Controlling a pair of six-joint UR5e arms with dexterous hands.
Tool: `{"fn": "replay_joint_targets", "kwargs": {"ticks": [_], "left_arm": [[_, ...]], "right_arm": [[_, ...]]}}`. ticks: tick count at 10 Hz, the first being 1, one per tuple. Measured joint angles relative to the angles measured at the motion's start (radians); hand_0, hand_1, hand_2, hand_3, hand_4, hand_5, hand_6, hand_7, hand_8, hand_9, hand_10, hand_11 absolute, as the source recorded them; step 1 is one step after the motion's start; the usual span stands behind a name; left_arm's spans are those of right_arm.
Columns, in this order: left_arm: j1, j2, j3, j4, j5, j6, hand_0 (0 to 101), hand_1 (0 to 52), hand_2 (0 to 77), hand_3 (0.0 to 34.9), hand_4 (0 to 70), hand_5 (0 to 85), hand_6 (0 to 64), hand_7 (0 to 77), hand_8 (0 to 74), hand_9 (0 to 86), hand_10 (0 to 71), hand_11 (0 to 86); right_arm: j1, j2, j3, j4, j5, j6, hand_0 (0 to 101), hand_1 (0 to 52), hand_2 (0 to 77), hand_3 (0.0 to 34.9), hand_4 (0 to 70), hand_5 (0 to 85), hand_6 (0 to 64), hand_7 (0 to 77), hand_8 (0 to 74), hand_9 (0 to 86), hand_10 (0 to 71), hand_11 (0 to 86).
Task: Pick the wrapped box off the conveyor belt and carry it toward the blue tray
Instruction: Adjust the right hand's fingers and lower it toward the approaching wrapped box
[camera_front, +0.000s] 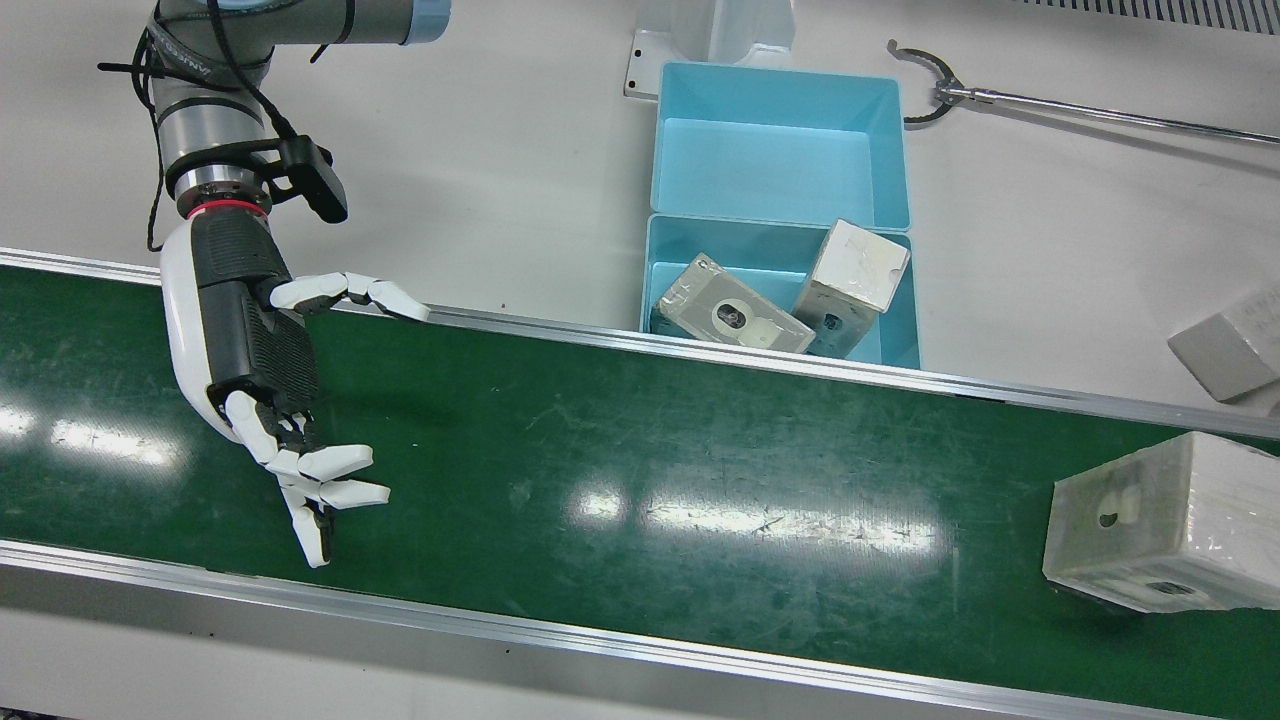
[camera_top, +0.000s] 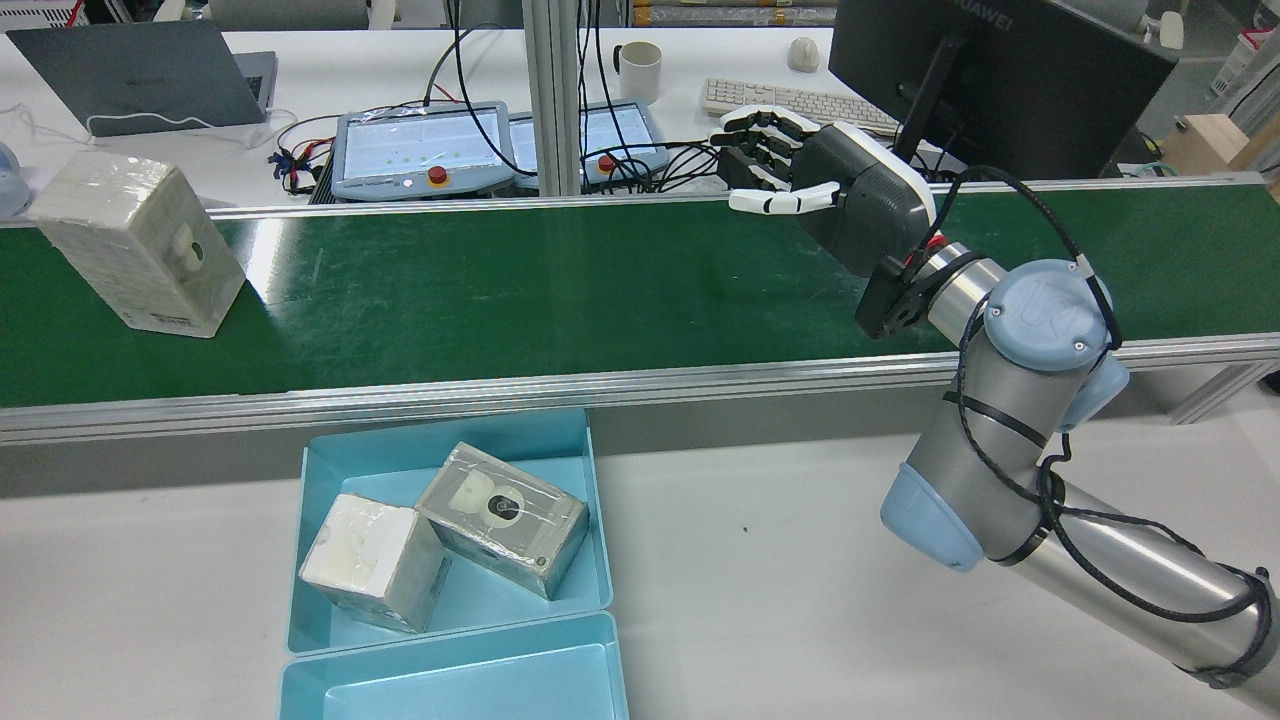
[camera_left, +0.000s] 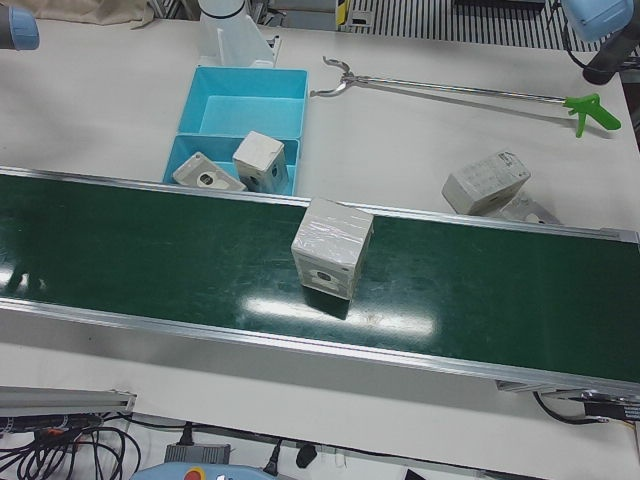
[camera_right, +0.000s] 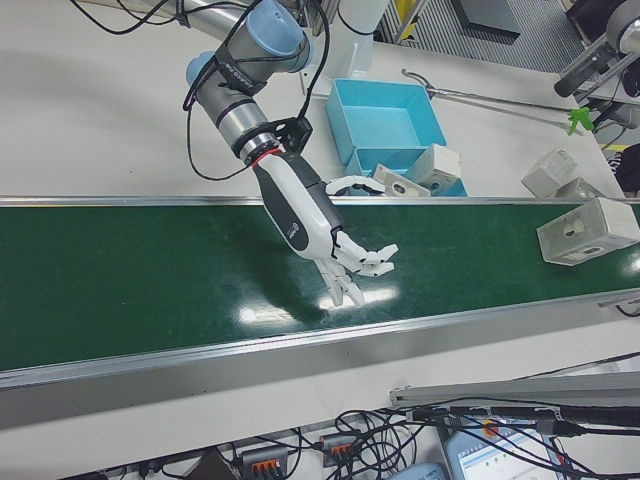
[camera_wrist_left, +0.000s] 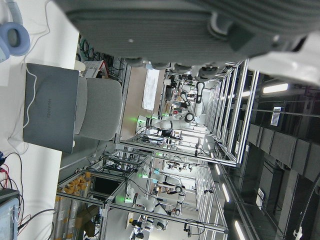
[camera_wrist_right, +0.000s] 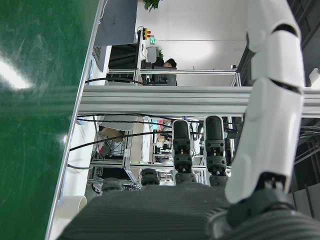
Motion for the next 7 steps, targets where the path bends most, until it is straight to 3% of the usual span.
{"fn": "replay_joint_targets", "kwargs": {"ticks": [1, 2, 3, 4, 5, 6, 7], "left_arm": [[0.0, 0.0, 0.0, 0.0, 0.0, 0.0, 0, 0.0, 0.5, 0.0, 0.0, 1.1, 0.0, 0.0, 0.0, 0.0, 0.5, 0.0], [0.0, 0.0, 0.0, 0.0, 0.0, 0.0, 0, 0.0, 0.5, 0.0, 0.0, 1.1, 0.0, 0.0, 0.0, 0.0, 0.5, 0.0], [0.0, 0.0, 0.0, 0.0, 0.0, 0.0, 0, 0.0, 0.5, 0.0, 0.0, 1.1, 0.0, 0.0, 0.0, 0.0, 0.5, 0.0], [0.0, 0.0, 0.0, 0.0, 0.0, 0.0, 0, 0.0, 0.5, 0.0, 0.0, 1.1, 0.0, 0.0, 0.0, 0.0, 0.5, 0.0], [0.0, 0.0, 0.0, 0.0, 0.0, 0.0, 0, 0.0, 0.5, 0.0, 0.0, 1.1, 0.0, 0.0, 0.5, 0.0, 0.0, 0.0], [0.0, 0.0, 0.0, 0.0, 0.0, 0.0, 0, 0.0, 0.5, 0.0, 0.0, 1.1, 0.0, 0.0, 0.5, 0.0, 0.0, 0.0], [0.0, 0.0, 0.0, 0.0, 0.0, 0.0, 0, 0.0, 0.5, 0.0, 0.0, 1.1, 0.0, 0.0, 0.0, 0.0, 0.0, 0.0]], "right_arm": [[0.002, -0.003, 0.0, 0.0, 0.001, 0.021, 47, 17.5, 24.5, 16.1, 13.6, 35.5, 7.1, 27.3, 0.5, 7.1, 0.0, 1.6], [0.003, -0.005, 0.001, -0.001, 0.001, 0.04, 47, 17.5, 24.5, 16.1, 13.6, 35.5, 7.1, 27.3, 0.5, 7.1, 0.0, 1.6], [0.003, -0.005, 0.001, -0.001, 0.002, 0.054, 49, 19.6, 29.5, 14.1, 23.5, 44.2, 11.4, 36.5, 3.8, 10.4, 4.9, 4.9], [0.004, -0.005, 0.001, -0.001, 0.002, 0.061, 50, 22.9, 37.6, 10.2, 26.7, 54.5, 18.5, 43.6, 7.1, 15.8, 5.4, 13.6], [0.004, -0.006, 0.001, 0.0, 0.002, 0.067, 50, 20.2, 43.1, 5.2, 30.0, 59.5, 25.1, 51.8, 12.0, 23.5, 12.5, 17.5], [0.004, -0.006, 0.001, 0.0, 0.002, 0.072, 50, 20.2, 43.1, 5.2, 30.0, 59.5, 25.1, 51.8, 12.0, 23.5, 12.5, 17.5], [0.004, -0.007, 0.0, 0.0, 0.006, 0.075, 51, 20.7, 54.0, 0.0, 34.4, 69.3, 40.4, 69.3, 20.7, 37.1, 20.7, 31.6]]}}
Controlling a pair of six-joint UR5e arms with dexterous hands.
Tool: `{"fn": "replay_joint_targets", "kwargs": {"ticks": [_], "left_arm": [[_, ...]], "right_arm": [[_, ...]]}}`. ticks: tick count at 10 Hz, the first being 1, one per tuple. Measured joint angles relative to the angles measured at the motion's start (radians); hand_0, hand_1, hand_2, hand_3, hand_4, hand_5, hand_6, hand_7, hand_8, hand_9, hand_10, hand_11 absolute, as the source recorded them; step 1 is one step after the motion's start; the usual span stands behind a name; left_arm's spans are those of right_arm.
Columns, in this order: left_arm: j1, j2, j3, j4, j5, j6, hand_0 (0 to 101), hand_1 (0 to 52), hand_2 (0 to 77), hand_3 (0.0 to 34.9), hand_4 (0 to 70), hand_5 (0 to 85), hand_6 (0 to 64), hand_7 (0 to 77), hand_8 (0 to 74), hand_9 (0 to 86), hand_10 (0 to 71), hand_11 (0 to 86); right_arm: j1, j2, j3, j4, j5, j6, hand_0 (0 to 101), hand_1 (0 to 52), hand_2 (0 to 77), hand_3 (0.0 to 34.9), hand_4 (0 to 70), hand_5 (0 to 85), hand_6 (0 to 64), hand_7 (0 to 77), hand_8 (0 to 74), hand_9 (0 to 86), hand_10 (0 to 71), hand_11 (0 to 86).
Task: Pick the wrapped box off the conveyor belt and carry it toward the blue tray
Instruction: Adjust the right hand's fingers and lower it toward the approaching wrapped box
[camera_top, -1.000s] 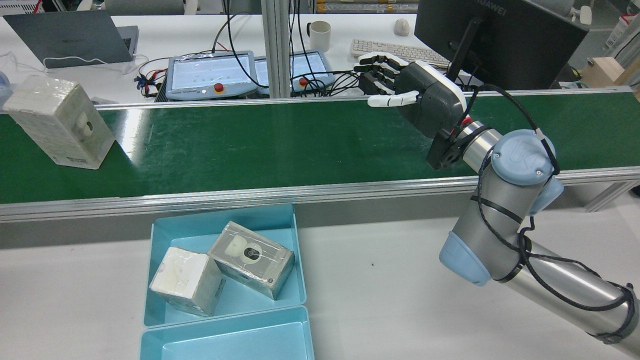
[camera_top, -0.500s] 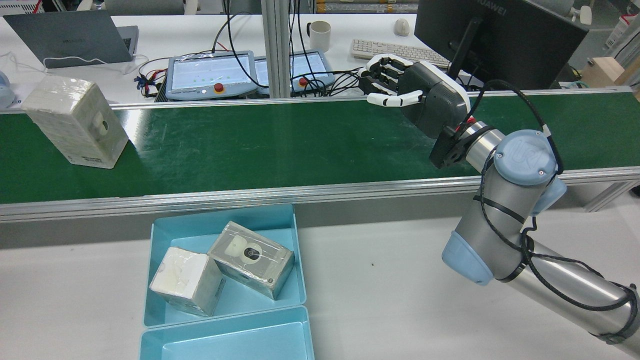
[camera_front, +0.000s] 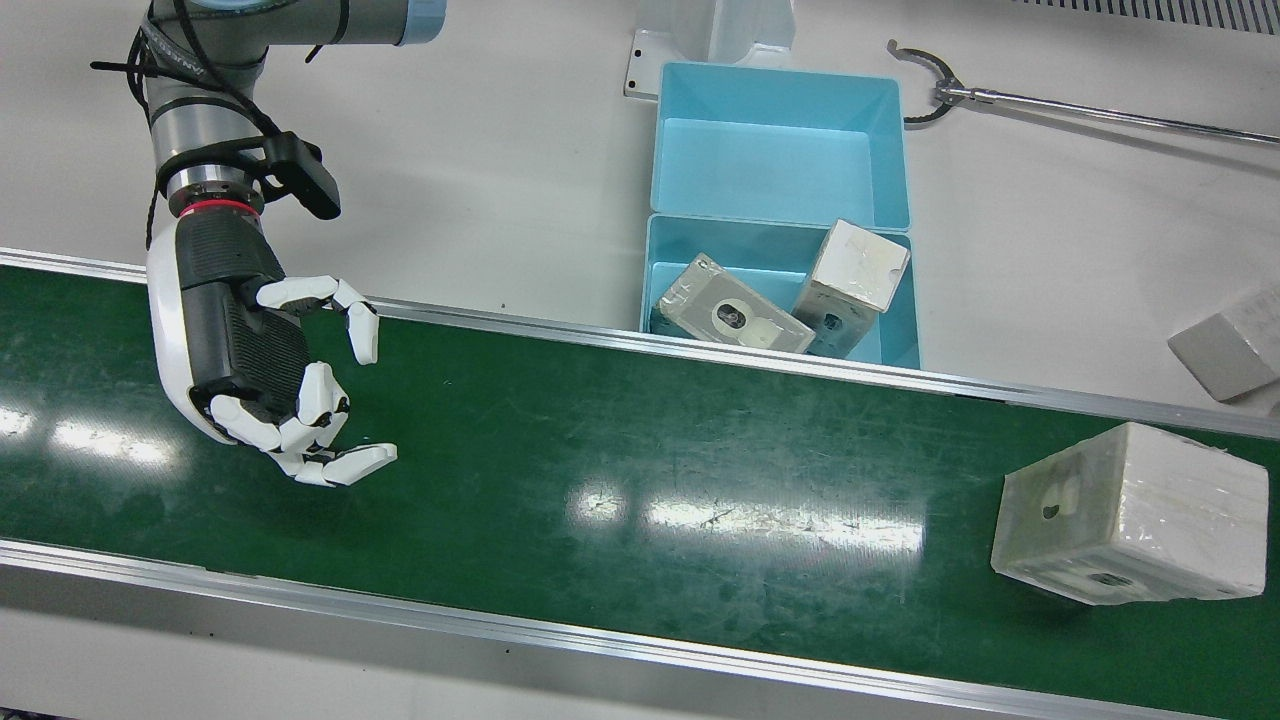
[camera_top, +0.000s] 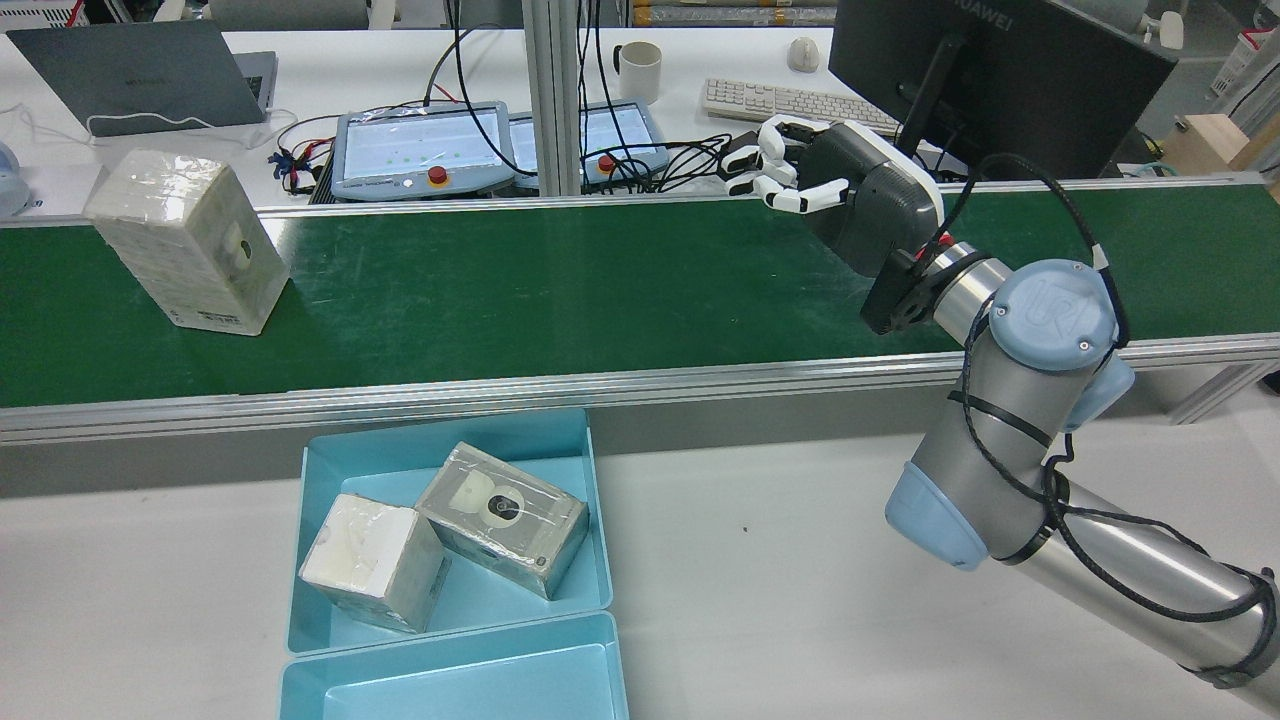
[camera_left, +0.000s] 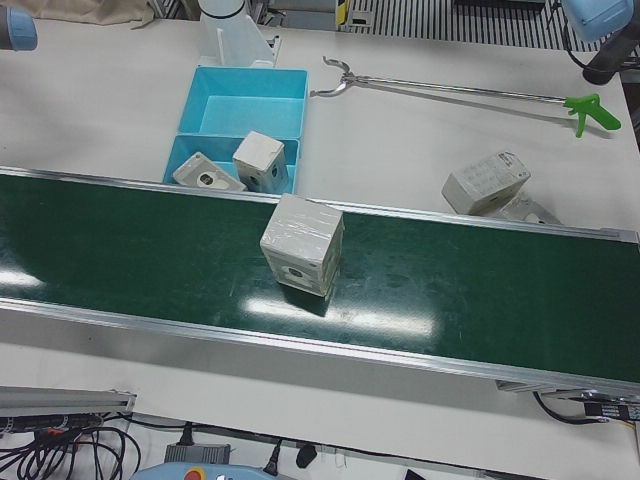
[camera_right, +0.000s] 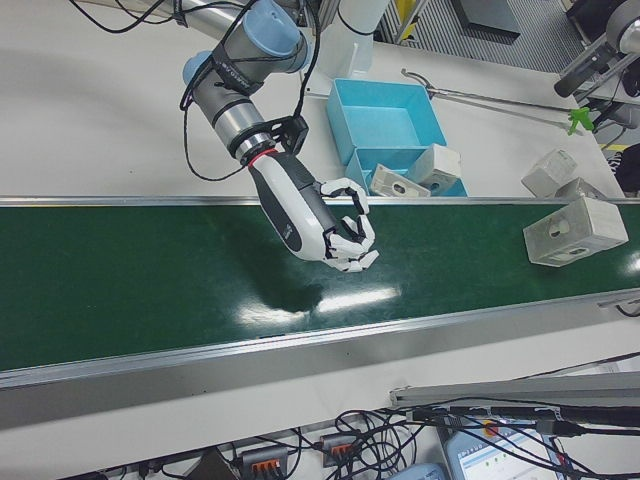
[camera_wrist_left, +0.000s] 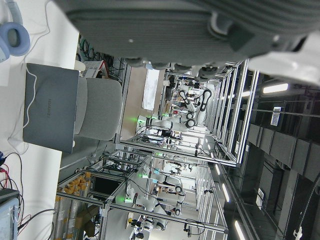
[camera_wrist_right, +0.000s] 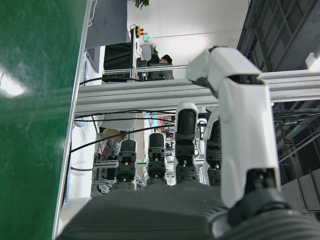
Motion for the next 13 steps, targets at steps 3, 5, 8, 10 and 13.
{"fn": "replay_joint_targets", "kwargs": {"ticks": [3, 5, 8, 10, 13], "left_arm": [[0.0, 0.0, 0.0, 0.0, 0.0, 0.0, 0, 0.0, 0.5, 0.0, 0.0, 1.1, 0.0, 0.5, 0.0, 0.0, 0.5, 0.0], [0.0, 0.0, 0.0, 0.0, 0.0, 0.0, 0, 0.0, 0.5, 0.0, 0.0, 1.1, 0.0, 0.0, 0.0, 0.0, 0.0, 0.0], [0.0, 0.0, 0.0, 0.0, 0.0, 0.0, 0, 0.0, 0.5, 0.0, 0.0, 1.1, 0.0, 0.0, 0.0, 0.0, 0.0, 0.0], [0.0, 0.0, 0.0, 0.0, 0.0, 0.0, 0, 0.0, 0.5, 0.0, 0.0, 1.1, 0.0, 0.0, 0.0, 0.0, 0.5, 0.0], [0.0, 0.0, 0.0, 0.0, 0.0, 0.0, 0, 0.0, 0.5, 0.0, 0.0, 1.1, 0.0, 0.0, 0.0, 0.0, 0.5, 0.0]], "right_arm": [[-0.002, -0.001, -0.003, 0.0, 0.008, 0.001, 51, 20.7, 49.1, 0.0, 36.5, 66.5, 49.6, 70.9, 25.6, 41.5, 28.4, 43.6], [-0.003, -0.001, -0.012, 0.001, 0.009, 0.005, 50, 15.8, 44.7, 0.0, 43.1, 69.8, 60.5, 69.3, 39.3, 55.6, 43.1, 57.8], [-0.004, -0.001, -0.018, 0.01, 0.008, 0.007, 49, 13.6, 40.4, 0.0, 40.9, 70.4, 62.7, 69.8, 49.1, 67.1, 50.7, 70.4], [-0.005, -0.001, -0.019, 0.012, 0.008, 0.007, 49, 13.6, 38.7, 0.0, 40.4, 69.8, 61.6, 69.8, 39.8, 56.2, 38.2, 53.5], [-0.005, -0.001, -0.023, 0.012, 0.008, 0.007, 49, 13.6, 37.6, 0.0, 40.4, 69.8, 61.6, 70.4, 40.4, 58.4, 40.4, 57.3]]}}
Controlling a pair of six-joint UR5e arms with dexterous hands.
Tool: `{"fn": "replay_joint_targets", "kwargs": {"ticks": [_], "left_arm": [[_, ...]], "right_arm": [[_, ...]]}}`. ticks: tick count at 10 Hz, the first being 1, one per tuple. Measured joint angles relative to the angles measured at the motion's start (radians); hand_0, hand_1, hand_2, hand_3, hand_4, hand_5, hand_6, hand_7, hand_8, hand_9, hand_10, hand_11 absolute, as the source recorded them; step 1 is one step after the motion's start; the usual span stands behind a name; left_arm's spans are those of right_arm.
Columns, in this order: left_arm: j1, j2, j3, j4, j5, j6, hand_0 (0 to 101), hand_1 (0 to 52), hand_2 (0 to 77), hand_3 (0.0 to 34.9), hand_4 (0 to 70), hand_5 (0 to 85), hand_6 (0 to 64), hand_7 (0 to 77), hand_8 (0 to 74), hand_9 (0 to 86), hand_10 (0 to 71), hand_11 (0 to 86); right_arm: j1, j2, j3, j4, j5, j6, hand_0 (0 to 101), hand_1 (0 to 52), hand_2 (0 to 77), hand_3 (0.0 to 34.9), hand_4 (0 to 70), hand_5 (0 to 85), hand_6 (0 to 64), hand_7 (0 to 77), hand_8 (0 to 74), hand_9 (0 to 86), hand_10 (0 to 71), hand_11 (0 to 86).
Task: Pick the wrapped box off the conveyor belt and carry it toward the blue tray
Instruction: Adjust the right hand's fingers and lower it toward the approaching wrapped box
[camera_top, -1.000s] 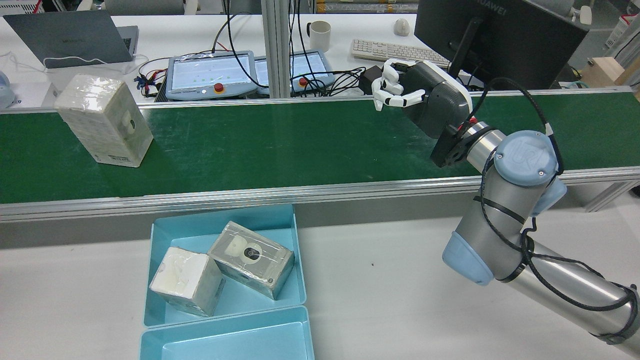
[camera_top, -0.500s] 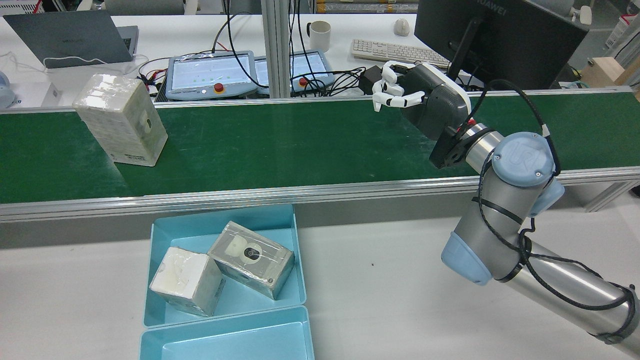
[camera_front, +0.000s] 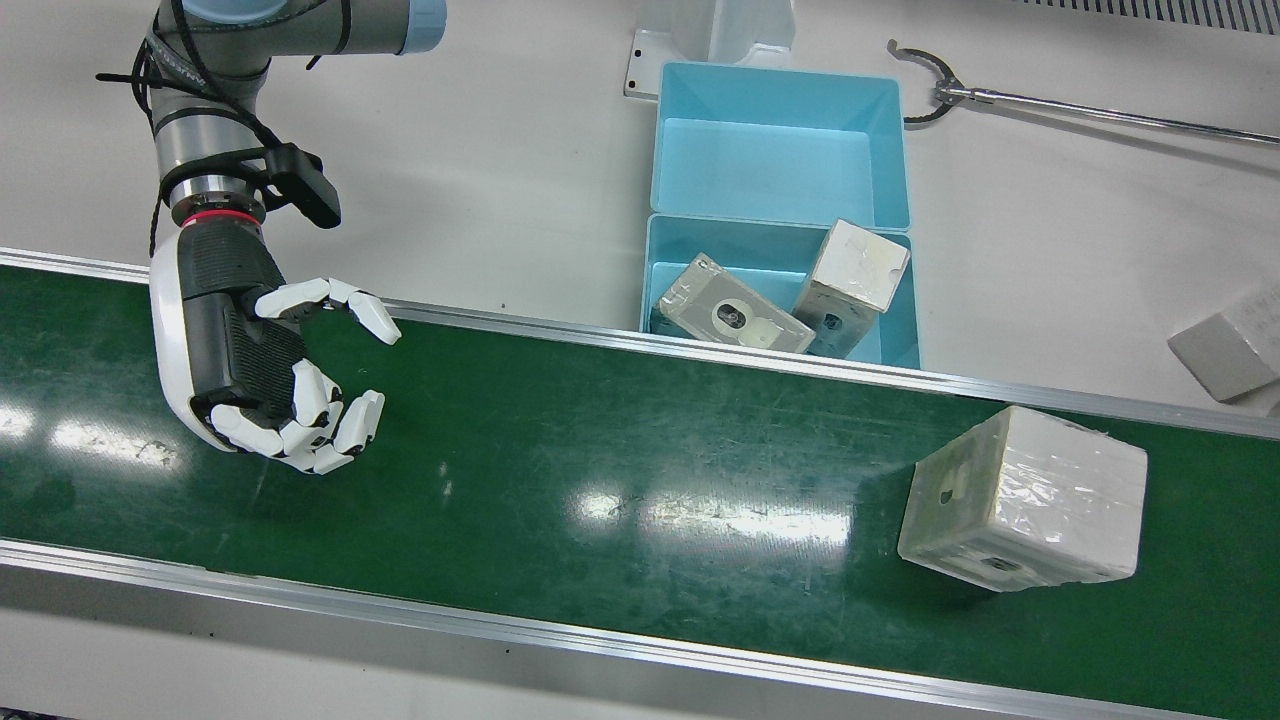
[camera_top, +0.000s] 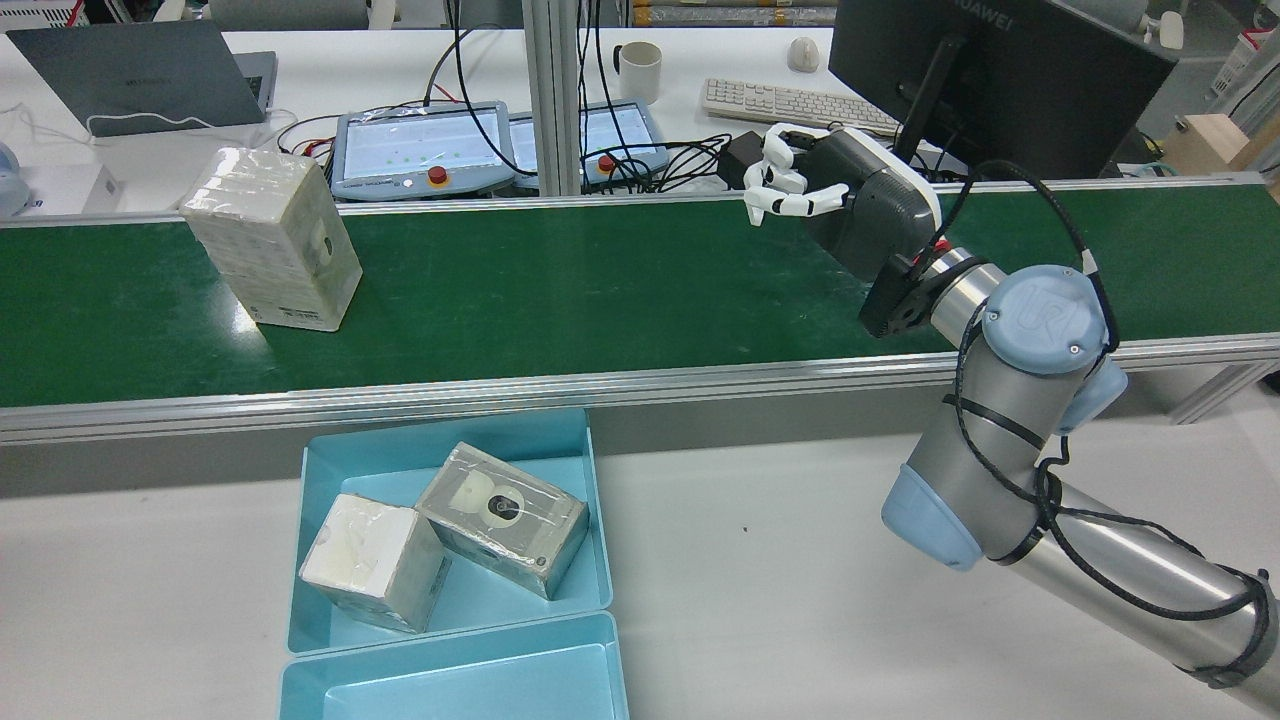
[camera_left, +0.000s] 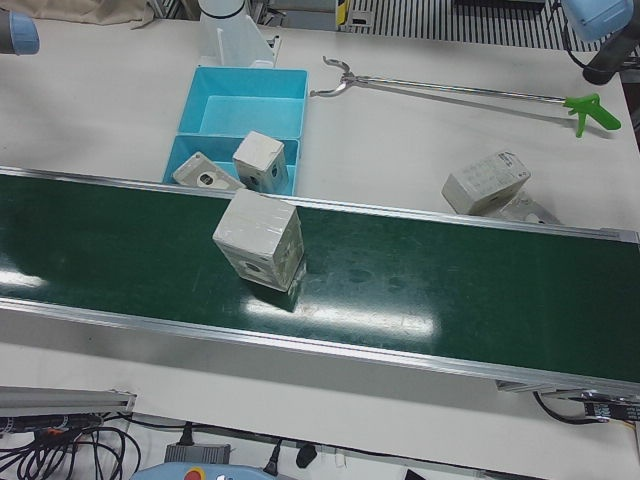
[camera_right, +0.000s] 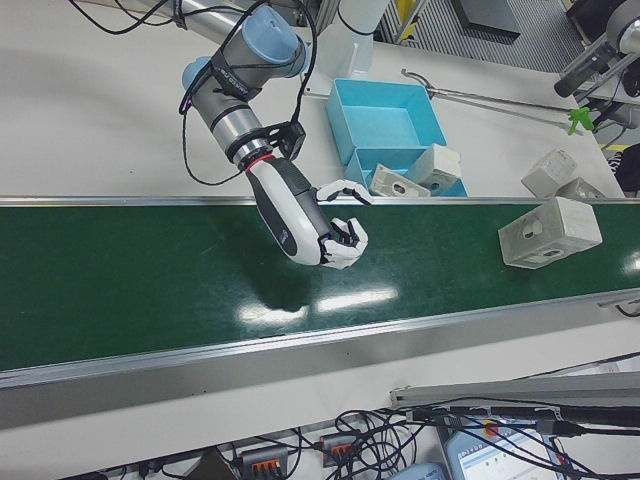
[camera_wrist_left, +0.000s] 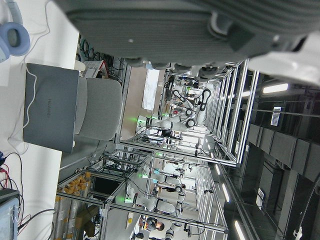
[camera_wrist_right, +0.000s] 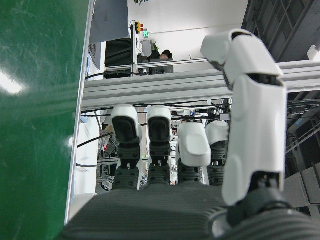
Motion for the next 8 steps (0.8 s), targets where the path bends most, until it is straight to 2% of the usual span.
{"fn": "replay_joint_targets", "kwargs": {"ticks": [2, 3, 4, 5, 6, 7, 8], "left_arm": [[0.0, 0.0, 0.0, 0.0, 0.0, 0.0, 0, 0.0, 0.5, 0.0, 0.0, 1.1, 0.0, 0.0, 0.0, 0.0, 0.0, 0.0], [0.0, 0.0, 0.0, 0.0, 0.0, 0.0, 0, 0.0, 0.5, 0.0, 0.0, 1.1, 0.0, 0.5, 0.5, 0.0, 0.0, 0.0], [0.0, 0.0, 0.0, 0.0, 0.0, 0.0, 0, 0.0, 0.5, 0.0, 0.0, 1.1, 0.0, 0.5, 0.5, 0.0, 0.0, 0.0], [0.0, 0.0, 0.0, 0.0, 0.0, 0.0, 0, 0.0, 0.5, 0.0, 0.0, 1.1, 0.0, 0.0, 0.0, 0.0, 0.0, 0.0], [0.0, 0.0, 0.0, 0.0, 0.0, 0.0, 0, 0.0, 0.5, 0.0, 0.0, 1.1, 0.0, 0.0, 0.0, 0.0, 0.0, 0.0], [0.0, 0.0, 0.0, 0.0, 0.0, 0.0, 0, 0.0, 0.5, 0.0, 0.0, 1.1, 0.0, 0.5, 0.0, 0.0, 0.0, 0.0], [0.0, 0.0, 0.0, 0.0, 0.0, 0.0, 0, 0.0, 0.5, 0.0, 0.0, 1.1, 0.0, 0.0, 0.0, 0.0, 0.0, 0.0]], "right_arm": [[0.0, 0.0, -0.006, 0.0, 0.0, 0.0, 49, 13.6, 37.6, 0.0, 42.0, 69.8, 62.2, 69.8, 43.1, 61.6, 44.2, 62.2], [0.0, 0.0, -0.007, 0.0, 0.0, 0.0, 49, 13.6, 39.8, 0.0, 48.5, 69.8, 62.7, 69.8, 49.6, 69.3, 50.7, 68.7], [0.0, 0.0, -0.005, -0.001, 0.0, 0.0, 49, 13.6, 39.8, 0.0, 48.5, 69.8, 62.7, 69.8, 49.6, 69.3, 50.7, 68.7], [0.0, 0.0, -0.002, -0.003, -0.001, 0.0, 51, 16.4, 39.8, 0.0, 40.9, 69.8, 62.7, 69.8, 55.1, 70.9, 56.7, 70.4], [0.0, 0.001, 0.0, -0.005, -0.003, 0.0, 51, 16.4, 39.8, 0.0, 40.9, 69.8, 62.7, 69.8, 55.1, 70.9, 56.7, 70.4], [0.0, 0.002, 0.0, -0.006, -0.005, -0.001, 55, 26.7, 41.5, 0.0, 33.8, 63.3, 61.6, 65.4, 37.6, 55.6, 38.2, 55.6], [0.0, 0.002, 0.0, -0.007, -0.006, -0.002, 55, 28.4, 34.9, 4.0, 25.6, 55.1, 57.8, 57.3, 28.9, 45.8, 28.9, 47.5]]}}
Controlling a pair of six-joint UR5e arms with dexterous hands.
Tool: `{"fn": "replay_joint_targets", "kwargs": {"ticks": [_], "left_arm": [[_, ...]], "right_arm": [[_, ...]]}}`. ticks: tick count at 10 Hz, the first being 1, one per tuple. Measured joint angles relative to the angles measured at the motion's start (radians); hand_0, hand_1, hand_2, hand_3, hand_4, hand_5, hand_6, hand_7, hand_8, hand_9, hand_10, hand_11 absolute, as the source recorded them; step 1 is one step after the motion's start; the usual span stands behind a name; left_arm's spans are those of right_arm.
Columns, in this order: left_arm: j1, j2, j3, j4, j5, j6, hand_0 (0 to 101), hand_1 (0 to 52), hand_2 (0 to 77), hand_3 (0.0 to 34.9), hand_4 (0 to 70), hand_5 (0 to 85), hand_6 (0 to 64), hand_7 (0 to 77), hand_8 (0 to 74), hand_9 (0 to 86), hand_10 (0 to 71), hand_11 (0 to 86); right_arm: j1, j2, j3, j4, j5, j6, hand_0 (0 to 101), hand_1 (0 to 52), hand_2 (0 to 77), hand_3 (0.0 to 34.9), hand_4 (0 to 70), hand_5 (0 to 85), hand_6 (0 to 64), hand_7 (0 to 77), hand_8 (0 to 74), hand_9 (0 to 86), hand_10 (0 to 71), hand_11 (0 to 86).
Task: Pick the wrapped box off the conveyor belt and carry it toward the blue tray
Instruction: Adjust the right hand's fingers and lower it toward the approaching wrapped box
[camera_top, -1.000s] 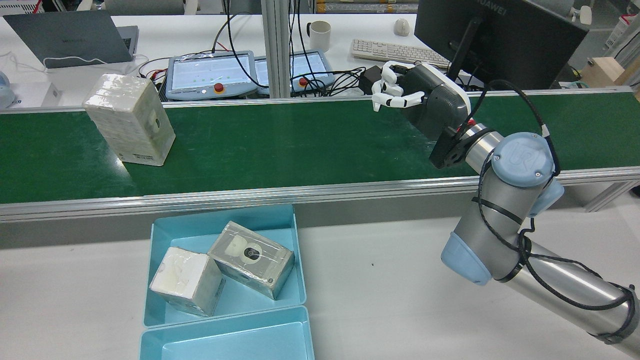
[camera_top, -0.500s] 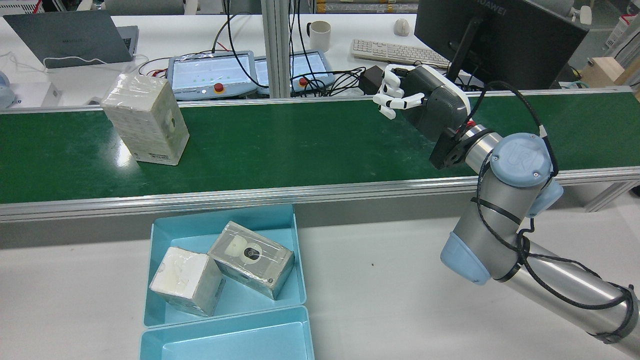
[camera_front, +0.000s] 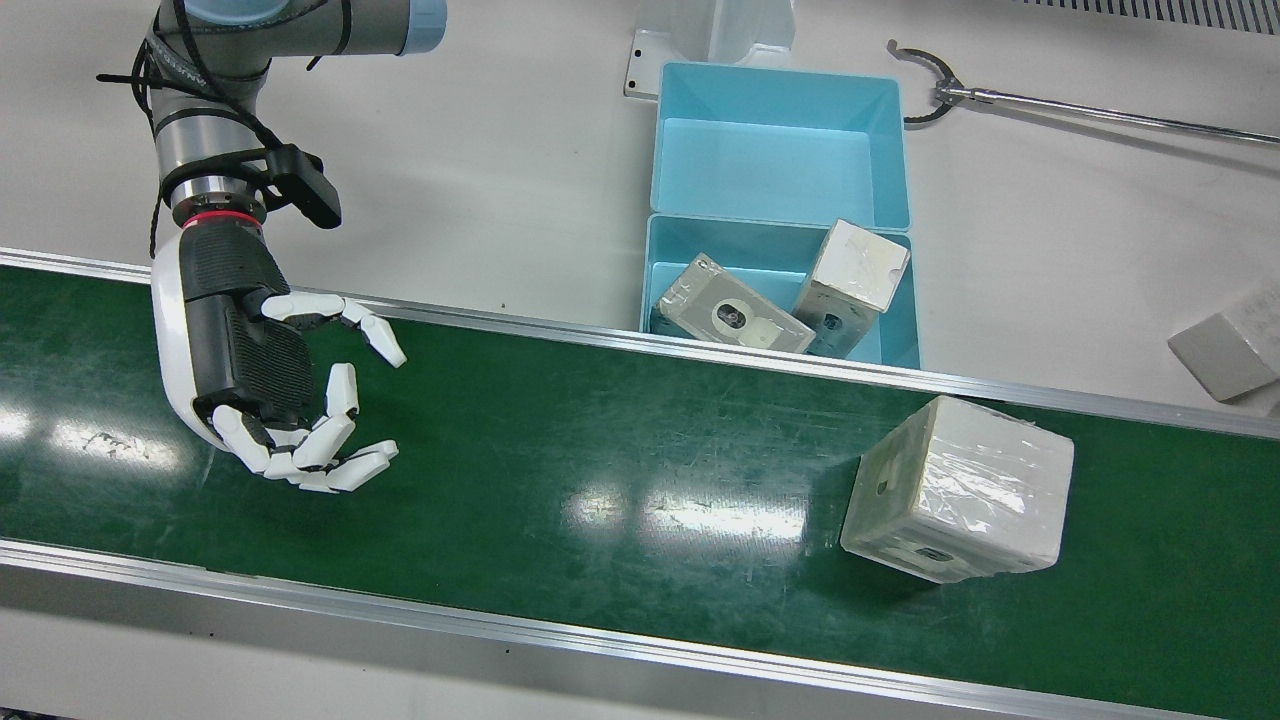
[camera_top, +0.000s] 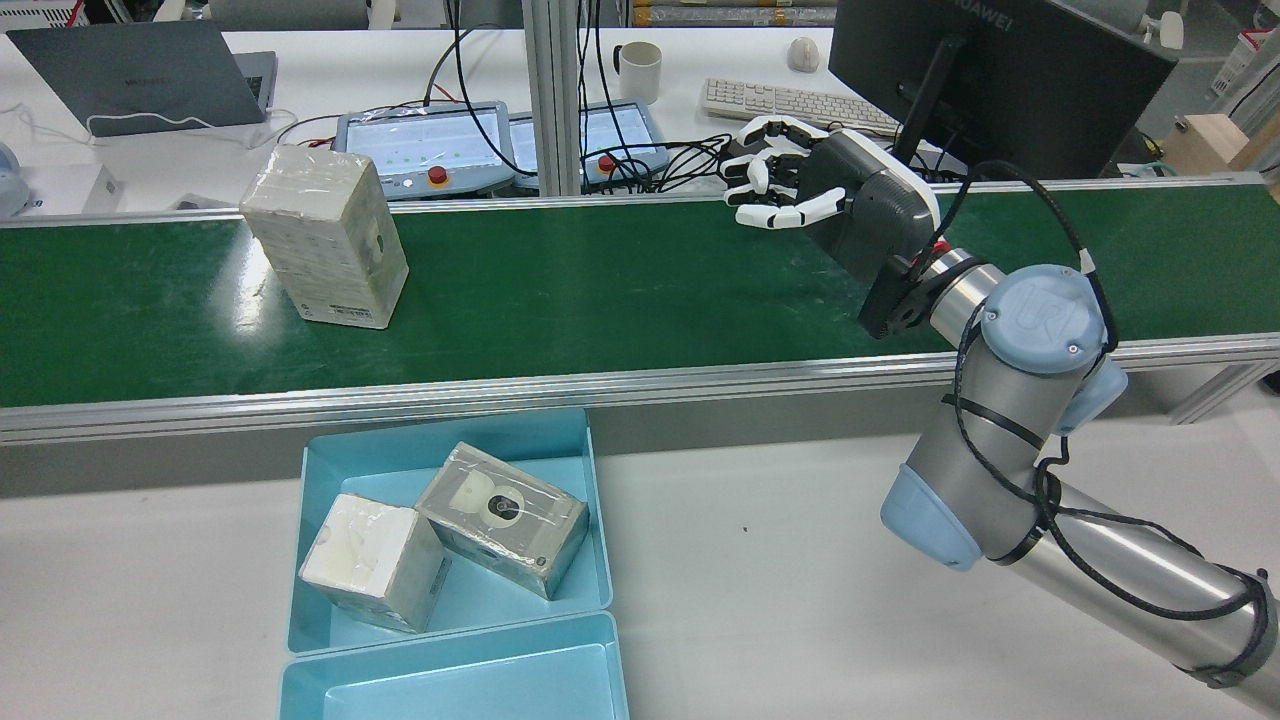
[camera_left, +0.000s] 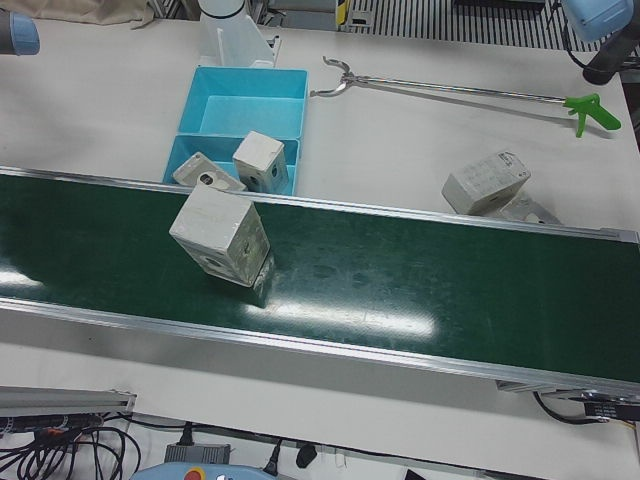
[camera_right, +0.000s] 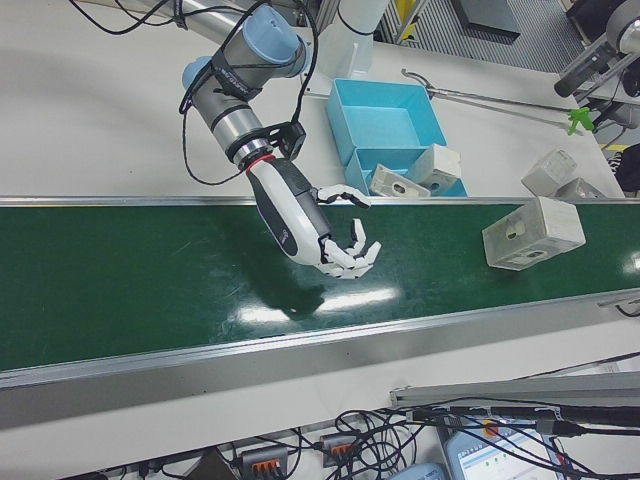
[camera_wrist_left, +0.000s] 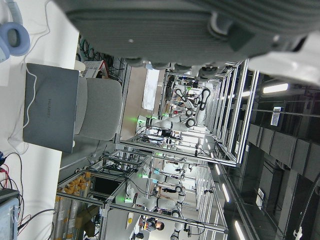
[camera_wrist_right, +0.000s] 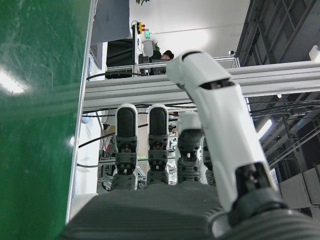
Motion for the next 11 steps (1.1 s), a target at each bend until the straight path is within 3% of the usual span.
{"fn": "replay_joint_targets", "kwargs": {"ticks": [1, 2, 3, 4, 5, 6, 9, 11], "left_arm": [[0.0, 0.0, 0.0, 0.0, 0.0, 0.0, 0, 0.0, 0.5, 0.0, 0.0, 1.1, 0.0, 0.5, 0.5, 0.0, 0.5, 0.0], [0.0, 0.0, 0.0, 0.0, 0.0, 0.0, 0, 0.0, 0.5, 0.0, 0.0, 1.1, 0.0, 0.5, 0.5, 0.0, 0.5, 0.0], [0.0, 0.0, 0.0, 0.0, 0.0, 0.0, 0, 0.0, 0.5, 0.0, 0.0, 1.1, 0.0, 0.0, 0.5, 0.0, 0.5, 0.0], [0.0, 0.0, 0.0, 0.0, 0.0, 0.0, 0, 0.0, 0.5, 0.0, 0.0, 1.1, 0.0, 0.0, 0.0, 0.0, 0.5, 0.0], [0.0, 0.0, 0.0, 0.0, 0.0, 0.0, 0, 0.0, 0.5, 0.0, 0.0, 1.1, 0.0, 0.0, 0.0, 0.0, 0.0, 0.0], [0.0, 0.0, 0.0, 0.0, 0.0, 0.0, 0, 0.0, 0.5, 0.0, 0.0, 1.1, 0.0, 0.5, 0.0, 0.0, 0.0, 0.0], [0.0, 0.0, 0.0, 0.0, 0.0, 0.0, 0, 0.0, 0.5, 0.0, 0.0, 1.1, 0.0, 0.0, 0.5, 0.0, 0.5, 0.0], [0.0, 0.0, 0.0, 0.0, 0.0, 0.0, 0, 0.0, 0.5, 0.0, 0.0, 1.1, 0.0, 0.0, 0.0, 0.0, 0.5, 0.0]], "right_arm": [[-0.001, 0.002, -0.002, 0.003, 0.0, -0.002, 53, 23.5, 24.0, 12.1, 3.3, 37.1, 43.6, 36.5, 4.4, 27.8, 3.3, 29.5], [-0.003, 0.002, -0.005, 0.015, 0.0, -0.004, 53, 23.5, 24.0, 12.1, 3.3, 37.1, 43.6, 36.5, 4.4, 27.8, 3.3, 29.5], [-0.005, 0.001, -0.008, 0.031, -0.001, -0.007, 51, 18.0, 21.3, 12.9, 6.5, 24.5, 35.5, 28.4, 0.0, 13.6, 0.0, 12.5], [-0.008, 0.001, -0.01, 0.042, -0.001, -0.009, 48, 15.3, 18.0, 10.5, 6.0, 19.1, 25.6, 17.5, 0.0, 1.6, 0.0, 1.6], [-0.01, 0.001, -0.011, 0.046, -0.002, -0.011, 47, 9.8, 13.1, 10.0, 9.3, 25.1, 10.9, 13.6, 0.0, 2.7, 0.0, 1.6], [-0.012, 0.001, -0.011, 0.049, -0.003, -0.012, 48, 15.8, 16.4, 9.7, 10.9, 26.7, 3.8, 20.2, 0.0, 4.9, 0.0, 1.6], [-0.021, 0.009, -0.012, 0.051, -0.004, -0.026, 48, 15.8, 16.9, 8.4, 10.9, 26.7, 3.3, 19.6, 0.0, 4.9, 0.0, 1.6], [-0.034, 0.014, -0.019, 0.051, -0.001, -0.035, 48, 15.3, 18.0, 11.0, 10.9, 26.7, 3.8, 20.7, 0.0, 4.9, 0.0, 1.6]]}}
